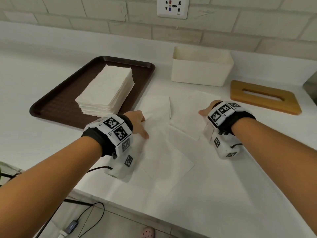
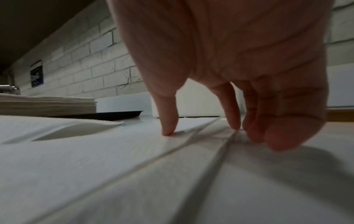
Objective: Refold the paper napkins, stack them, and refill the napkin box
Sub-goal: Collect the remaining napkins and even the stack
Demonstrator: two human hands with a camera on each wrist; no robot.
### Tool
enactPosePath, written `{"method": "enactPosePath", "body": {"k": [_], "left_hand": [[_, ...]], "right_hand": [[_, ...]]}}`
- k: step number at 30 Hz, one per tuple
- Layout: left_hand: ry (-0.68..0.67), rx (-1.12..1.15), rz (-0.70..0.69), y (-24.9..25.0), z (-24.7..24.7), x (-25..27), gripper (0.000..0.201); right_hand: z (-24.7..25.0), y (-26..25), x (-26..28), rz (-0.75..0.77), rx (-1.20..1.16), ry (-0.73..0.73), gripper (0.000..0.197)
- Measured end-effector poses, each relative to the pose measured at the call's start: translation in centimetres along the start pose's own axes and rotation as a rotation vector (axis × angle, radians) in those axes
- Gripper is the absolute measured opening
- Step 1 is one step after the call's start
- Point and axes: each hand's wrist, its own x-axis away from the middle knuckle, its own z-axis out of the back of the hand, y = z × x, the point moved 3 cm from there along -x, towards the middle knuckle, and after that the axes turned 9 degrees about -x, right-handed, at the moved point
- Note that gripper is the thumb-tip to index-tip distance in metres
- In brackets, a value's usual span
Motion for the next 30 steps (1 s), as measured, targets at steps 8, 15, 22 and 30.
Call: {"method": "enactPosePath", "body": {"k": [8, 15, 22, 30], "left_hand": [[-0.036, 0.103, -0.085, -1.6, 1.6, 0.0, 0.054], [-0.049, 0.342, -0.208, -1.9, 0.7, -1.0, 0.043], [0.093, 0.212, -0.338, 0.6, 6.8, -2.2, 0.022], [0.051, -0.113, -0.281, 4.3, 8.4, -7.4, 0.044]], "right_hand": [[1.5, -0.7, 1.7, 0.02, 0.132, -0.076, 0.038], [4.1, 2.0, 0.1, -0.099, -0.491, 0.074, 0.053], [7.9, 2.7, -2.5, -0.064, -0.787, 0.09, 0.099], [6.6, -0.2, 0.8, -0.005, -1.037, -0.195, 0.077]]}}
